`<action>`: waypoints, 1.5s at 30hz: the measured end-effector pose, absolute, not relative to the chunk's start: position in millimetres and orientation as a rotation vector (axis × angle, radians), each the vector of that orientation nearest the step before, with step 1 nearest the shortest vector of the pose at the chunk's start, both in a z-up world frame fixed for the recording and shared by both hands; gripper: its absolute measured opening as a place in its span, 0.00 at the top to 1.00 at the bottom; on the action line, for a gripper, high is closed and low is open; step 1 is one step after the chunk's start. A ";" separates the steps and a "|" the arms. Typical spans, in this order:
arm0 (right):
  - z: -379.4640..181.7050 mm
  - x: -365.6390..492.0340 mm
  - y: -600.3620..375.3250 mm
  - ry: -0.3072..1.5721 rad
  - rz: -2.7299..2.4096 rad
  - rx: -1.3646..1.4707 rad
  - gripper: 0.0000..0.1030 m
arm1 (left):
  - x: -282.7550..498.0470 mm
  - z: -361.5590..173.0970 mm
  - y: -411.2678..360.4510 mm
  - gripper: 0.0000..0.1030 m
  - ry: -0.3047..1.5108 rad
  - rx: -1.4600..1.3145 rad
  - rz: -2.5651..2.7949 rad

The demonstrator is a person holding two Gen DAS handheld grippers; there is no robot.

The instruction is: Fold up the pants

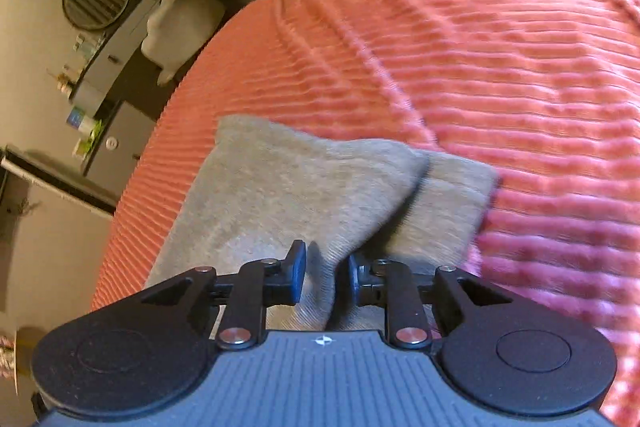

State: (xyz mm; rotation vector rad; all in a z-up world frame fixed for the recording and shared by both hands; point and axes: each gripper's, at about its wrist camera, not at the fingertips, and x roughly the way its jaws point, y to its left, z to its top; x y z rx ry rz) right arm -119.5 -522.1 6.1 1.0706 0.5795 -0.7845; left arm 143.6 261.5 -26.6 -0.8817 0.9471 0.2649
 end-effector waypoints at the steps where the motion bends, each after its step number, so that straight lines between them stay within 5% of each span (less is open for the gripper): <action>1: 5.2 -115.7 -523.2 0.590 -0.771 1.074 0.79 | 145.3 -24.3 260.2 0.75 0.949 -0.881 0.265; 2: 6.4 -111.2 -523.6 0.596 -0.759 1.068 0.87 | 147.3 -20.6 258.7 0.88 0.953 -0.887 0.246; 3: 11.0 -106.5 -524.5 0.599 -0.743 1.041 0.95 | 144.8 -14.3 258.7 0.89 0.938 -0.897 0.236; 9: 69.2 -129.4 -523.6 0.392 -0.615 0.905 0.96 | 94.8 21.8 273.5 0.90 0.746 -0.991 0.109; 13: 57.8 -147.9 -514.0 0.479 -0.642 0.689 0.96 | 78.0 -12.2 270.7 0.88 0.922 -0.822 0.229; 17: 9.2 -144.7 -523.8 0.725 -0.701 0.692 0.91 | 68.3 -9.3 261.1 0.76 0.920 -0.840 0.344; 20: 19.2 -155.3 -519.7 0.672 -0.711 0.700 0.80 | 63.6 31.9 240.9 0.47 0.877 -0.709 0.389; 21: 26.9 -159.1 -518.1 0.647 -0.733 0.687 0.69 | 61.2 47.8 234.0 0.44 0.847 -0.652 0.381; 24: 43.8 -172.7 -509.0 0.597 -0.754 0.677 0.64 | 44.0 86.2 209.4 0.29 0.783 -0.517 0.343; 36: 42.3 -265.2 -499.0 0.403 -0.567 1.005 0.63 | -83.8 139.4 110.9 0.24 0.728 -0.475 0.078; 45: 2.5 -283.5 -529.1 0.334 -0.620 1.227 0.73 | -50.2 130.1 90.8 0.24 0.727 -0.471 0.008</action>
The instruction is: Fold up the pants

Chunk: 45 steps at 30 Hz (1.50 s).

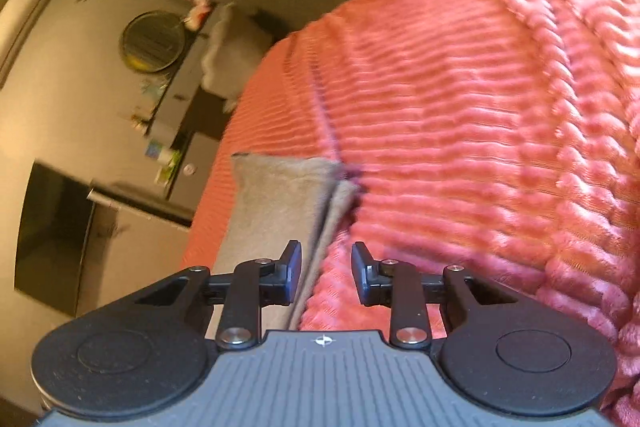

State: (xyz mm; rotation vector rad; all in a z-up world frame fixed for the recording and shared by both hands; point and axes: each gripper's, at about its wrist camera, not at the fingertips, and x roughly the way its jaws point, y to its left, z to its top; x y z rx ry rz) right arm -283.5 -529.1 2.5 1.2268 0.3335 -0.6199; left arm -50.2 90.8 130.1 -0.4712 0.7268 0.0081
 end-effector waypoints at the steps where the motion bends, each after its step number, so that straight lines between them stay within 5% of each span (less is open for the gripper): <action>1: -2.3 -280.3 -533.1 0.338 -0.628 1.242 0.73 | -43.5 120.2 89.5 0.24 0.739 -0.469 0.008; 4: -15.4 -265.3 -546.1 0.344 -0.645 1.278 0.68 | -27.2 88.4 84.6 0.24 0.803 -0.448 0.021; 7: -23.2 -245.5 -557.9 0.351 -0.646 1.303 0.39 | -14.8 68.7 84.5 0.24 0.857 -0.413 0.057; 11: -23.4 -215.9 -571.9 0.375 -0.656 1.269 0.37 | -5.6 58.5 87.0 0.24 0.859 -0.376 0.108; 13: -23.3 -203.6 -580.0 0.388 -0.630 1.275 0.40 | -2.5 50.7 89.4 0.24 0.874 -0.403 0.120; 17: -11.9 -192.2 -582.2 0.424 -0.643 1.197 0.81 | -2.4 38.0 88.2 0.24 0.889 -0.422 0.136; 18: -7.2 -193.1 -579.6 0.402 -0.629 1.165 0.82 | -2.3 34.6 86.5 0.24 0.895 -0.415 0.136; 22: -0.5 -195.2 -574.1 0.326 -0.550 1.149 0.77 | -2.5 29.3 77.9 0.24 0.914 -0.386 0.123; 32: -5.1 -161.9 -576.1 0.498 -0.583 1.039 0.69 | -10.5 30.4 67.4 0.23 0.896 -0.304 0.095; 34: -2.8 -157.5 -571.4 0.524 -0.602 0.985 0.76 | -10.7 29.9 70.6 0.23 0.908 -0.314 0.107; 35: 1.8 -155.7 -568.1 0.525 -0.614 0.955 0.87 | -11.1 30.3 73.0 0.23 0.909 -0.323 0.112; 45: 112.3 -66.6 -389.1 0.549 -0.127 0.280 0.88 | -15.4 45.0 82.8 0.23 0.883 -0.403 0.070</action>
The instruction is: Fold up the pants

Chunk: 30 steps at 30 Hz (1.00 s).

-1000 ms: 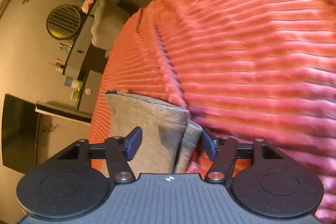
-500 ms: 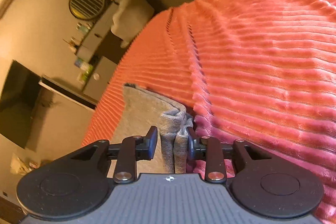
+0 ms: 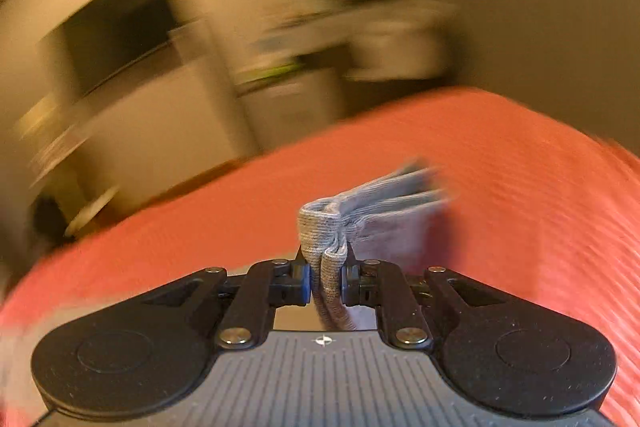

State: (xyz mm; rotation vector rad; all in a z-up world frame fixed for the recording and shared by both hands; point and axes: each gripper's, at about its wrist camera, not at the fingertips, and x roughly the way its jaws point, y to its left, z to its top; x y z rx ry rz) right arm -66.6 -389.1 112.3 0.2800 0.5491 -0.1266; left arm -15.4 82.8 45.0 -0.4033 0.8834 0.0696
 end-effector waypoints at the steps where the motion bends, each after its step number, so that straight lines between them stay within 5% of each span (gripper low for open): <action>1: 112.8 -54.7 -358.0 0.578 -0.041 0.216 0.88 | -15.7 47.3 82.2 0.23 0.879 -0.405 0.066; 6: 69.5 -13.7 -236.8 0.773 0.268 0.079 0.84 | -14.6 60.0 78.8 0.22 0.863 -0.372 0.027; 7: 57.9 -8.2 -222.2 0.831 0.299 0.082 0.80 | -12.6 61.9 77.9 0.22 0.866 -0.357 0.019; 9: 39.8 -0.7 -207.6 0.946 0.317 0.137 0.54 | -6.4 65.2 72.9 0.20 0.869 -0.324 -0.007; 13: 29.7 -16.3 -250.4 0.873 0.262 0.562 0.40 | 13.7 64.9 52.8 0.20 0.892 -0.309 -0.111; 16: 7.7 -33.0 -305.4 0.823 0.078 0.867 0.43 | 36.6 56.6 26.4 0.20 0.945 -0.352 -0.223; 18: -7.4 -45.1 -328.1 0.833 -0.083 0.942 0.71 | 54.3 47.8 2.0 0.20 0.993 -0.374 -0.307; 19: -13.8 -53.2 -337.2 0.803 -0.112 1.029 0.76 | 61.9 43.9 -8.9 0.21 1.013 -0.376 -0.337; 22: -17.6 -74.1 -349.9 0.657 -0.148 1.149 0.74 | 88.7 30.1 -44.7 0.23 1.067 -0.356 -0.403; 26: -21.1 -79.9 -352.0 0.616 -0.080 1.198 0.54 | 120.7 11.9 -83.8 0.24 1.124 -0.292 -0.431; 30: -29.9 -80.8 -357.7 0.618 -0.071 1.256 0.53 | 140.6 -3.7 -109.0 0.25 1.164 -0.250 -0.492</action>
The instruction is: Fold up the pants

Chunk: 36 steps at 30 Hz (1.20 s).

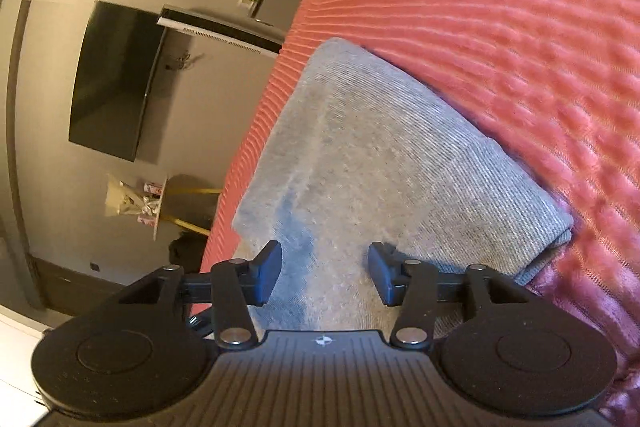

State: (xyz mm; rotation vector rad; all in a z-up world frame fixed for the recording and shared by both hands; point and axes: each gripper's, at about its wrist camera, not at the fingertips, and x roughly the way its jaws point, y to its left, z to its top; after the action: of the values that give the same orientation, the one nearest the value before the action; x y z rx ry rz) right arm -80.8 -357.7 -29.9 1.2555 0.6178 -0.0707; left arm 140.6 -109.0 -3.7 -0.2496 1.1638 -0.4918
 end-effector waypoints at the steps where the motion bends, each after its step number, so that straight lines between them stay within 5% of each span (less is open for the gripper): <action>1: -33.0 -80.8 -356.7 0.620 -0.069 1.267 0.53 | 145.6 -7.7 -114.2 0.25 1.176 -0.247 -0.509; 4: -37.4 -70.9 -357.7 0.625 -0.054 1.283 0.53 | 157.7 -22.8 -122.5 0.44 1.214 -0.242 -0.485; 8: -39.5 -69.5 -355.1 0.626 -0.037 1.275 0.53 | 168.9 -28.1 -116.0 0.88 1.222 -0.274 -0.452; 15: -40.2 -74.3 -356.5 0.607 -0.010 1.268 0.52 | 148.1 5.1 -91.4 0.89 1.064 -0.340 -0.554; 20: -38.4 -74.1 -354.0 0.627 0.005 1.263 0.51 | 153.5 -17.0 -89.8 0.87 1.125 -0.274 -0.457; 27: -28.1 -83.0 -356.1 0.545 0.040 1.238 0.41 | 145.8 -25.2 -94.5 0.37 1.140 -0.255 -0.503; 29: -26.8 -86.4 -357.0 0.510 0.040 1.247 0.41 | 151.6 -30.2 -97.2 0.33 1.165 -0.287 -0.492; 32: -30.0 -87.5 -360.3 0.492 0.051 1.279 0.41 | 157.6 -39.5 -106.5 0.36 1.186 -0.322 -0.513; 35: -29.0 -92.3 -363.9 0.469 0.045 1.280 0.42 | 164.6 -41.8 -121.0 0.78 1.204 -0.286 -0.494; 36: -27.6 -93.8 -364.7 0.462 0.040 1.278 0.42 | 167.7 -42.7 -121.6 0.84 1.219 -0.317 -0.499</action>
State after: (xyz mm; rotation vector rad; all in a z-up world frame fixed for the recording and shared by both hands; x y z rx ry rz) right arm -93.8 -364.7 -27.6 1.2777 0.4616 0.0401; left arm 167.7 -121.6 -42.7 -0.3173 1.2193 -0.4988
